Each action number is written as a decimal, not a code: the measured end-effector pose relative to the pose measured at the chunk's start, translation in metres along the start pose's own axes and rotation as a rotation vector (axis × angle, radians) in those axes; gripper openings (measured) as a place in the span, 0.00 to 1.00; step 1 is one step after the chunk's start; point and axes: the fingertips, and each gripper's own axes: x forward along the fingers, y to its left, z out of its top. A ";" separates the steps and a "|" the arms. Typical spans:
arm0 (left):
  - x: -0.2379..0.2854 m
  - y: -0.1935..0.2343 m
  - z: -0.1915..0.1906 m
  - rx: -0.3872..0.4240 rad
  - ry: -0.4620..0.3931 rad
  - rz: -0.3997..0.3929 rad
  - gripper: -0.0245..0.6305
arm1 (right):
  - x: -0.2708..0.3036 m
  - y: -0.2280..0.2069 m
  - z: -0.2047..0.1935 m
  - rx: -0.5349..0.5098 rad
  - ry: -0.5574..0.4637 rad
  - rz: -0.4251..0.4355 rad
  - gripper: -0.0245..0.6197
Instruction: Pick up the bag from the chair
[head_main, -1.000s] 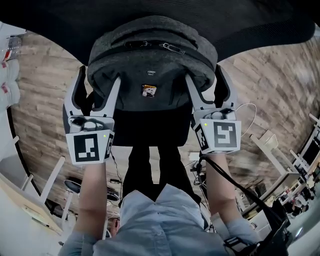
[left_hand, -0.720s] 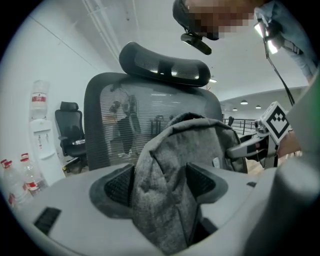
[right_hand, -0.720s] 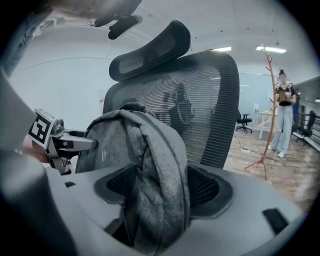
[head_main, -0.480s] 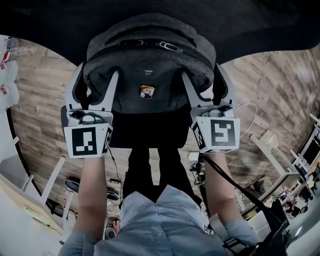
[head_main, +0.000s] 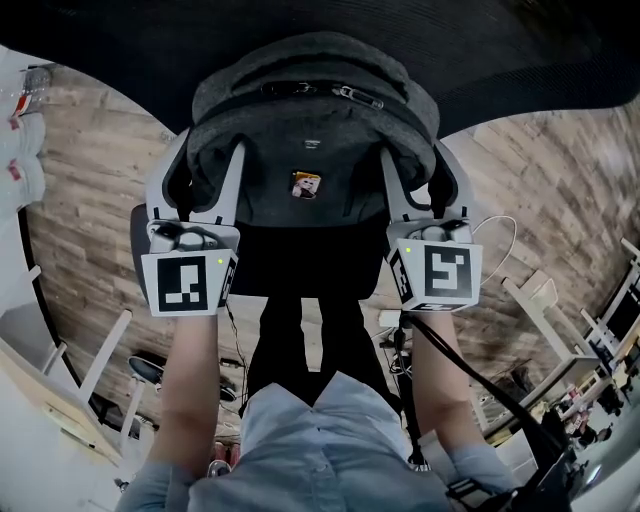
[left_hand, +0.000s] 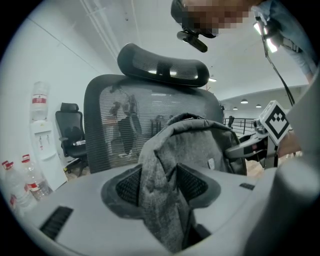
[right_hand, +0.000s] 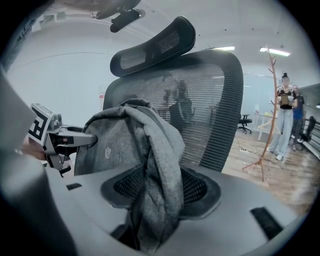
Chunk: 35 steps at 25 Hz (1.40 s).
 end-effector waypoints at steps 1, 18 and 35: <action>-0.002 0.000 0.001 -0.002 -0.001 0.001 0.34 | -0.001 0.001 0.000 -0.001 0.000 -0.001 0.34; -0.065 -0.026 0.001 -0.013 -0.023 0.043 0.28 | -0.056 0.027 -0.008 -0.022 -0.055 -0.004 0.23; -0.125 -0.044 0.006 0.003 -0.054 0.077 0.26 | -0.112 0.055 -0.009 -0.027 -0.134 -0.020 0.21</action>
